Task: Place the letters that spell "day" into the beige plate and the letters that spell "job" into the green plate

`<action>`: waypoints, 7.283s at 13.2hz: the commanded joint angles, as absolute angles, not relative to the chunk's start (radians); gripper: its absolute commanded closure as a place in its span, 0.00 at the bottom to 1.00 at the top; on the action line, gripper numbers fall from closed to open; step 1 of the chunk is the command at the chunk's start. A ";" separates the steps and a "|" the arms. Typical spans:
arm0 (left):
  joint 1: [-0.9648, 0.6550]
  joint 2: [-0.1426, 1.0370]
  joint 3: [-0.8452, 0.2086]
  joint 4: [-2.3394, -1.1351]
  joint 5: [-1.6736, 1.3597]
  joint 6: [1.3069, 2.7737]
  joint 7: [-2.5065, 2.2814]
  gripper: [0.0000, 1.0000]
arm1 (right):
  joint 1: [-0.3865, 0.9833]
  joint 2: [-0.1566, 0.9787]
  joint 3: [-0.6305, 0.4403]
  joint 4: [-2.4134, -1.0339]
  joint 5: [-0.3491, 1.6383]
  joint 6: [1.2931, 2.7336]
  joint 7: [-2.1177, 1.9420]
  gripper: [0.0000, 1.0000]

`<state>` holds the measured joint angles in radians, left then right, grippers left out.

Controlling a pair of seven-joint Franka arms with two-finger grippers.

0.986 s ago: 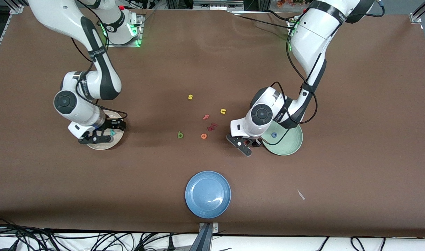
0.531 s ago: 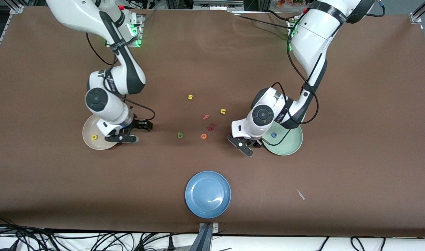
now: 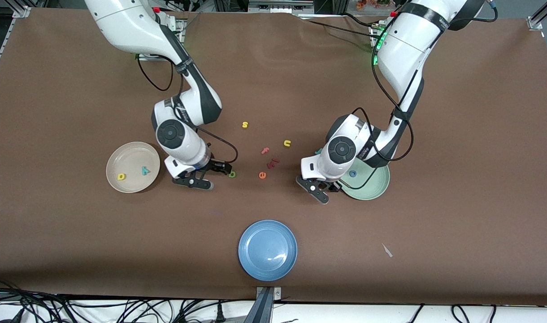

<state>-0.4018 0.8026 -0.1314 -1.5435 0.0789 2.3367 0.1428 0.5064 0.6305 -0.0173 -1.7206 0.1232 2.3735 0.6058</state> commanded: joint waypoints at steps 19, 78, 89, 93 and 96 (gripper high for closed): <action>-0.307 0.562 -0.141 -1.624 0.121 2.137 0.244 1.00 | 0.557 0.802 -0.023 -1.554 0.140 2.367 0.696 0.28; -0.126 0.512 -0.302 -1.836 0.249 2.213 0.184 1.00 | 0.548 0.489 -0.431 -1.766 0.132 1.977 -0.091 0.00; -0.028 0.566 -0.296 -1.838 0.273 2.276 0.195 0.00 | 0.546 0.413 -0.379 -1.551 0.110 1.537 0.050 0.00; -0.021 0.442 -0.301 -1.832 0.267 2.231 0.201 0.00 | 0.355 0.264 -0.131 -1.595 -0.003 1.508 0.075 0.00; -0.023 0.388 -0.308 -1.725 0.239 2.075 0.192 0.00 | 0.267 0.145 -0.078 -1.629 -0.006 1.503 0.051 0.00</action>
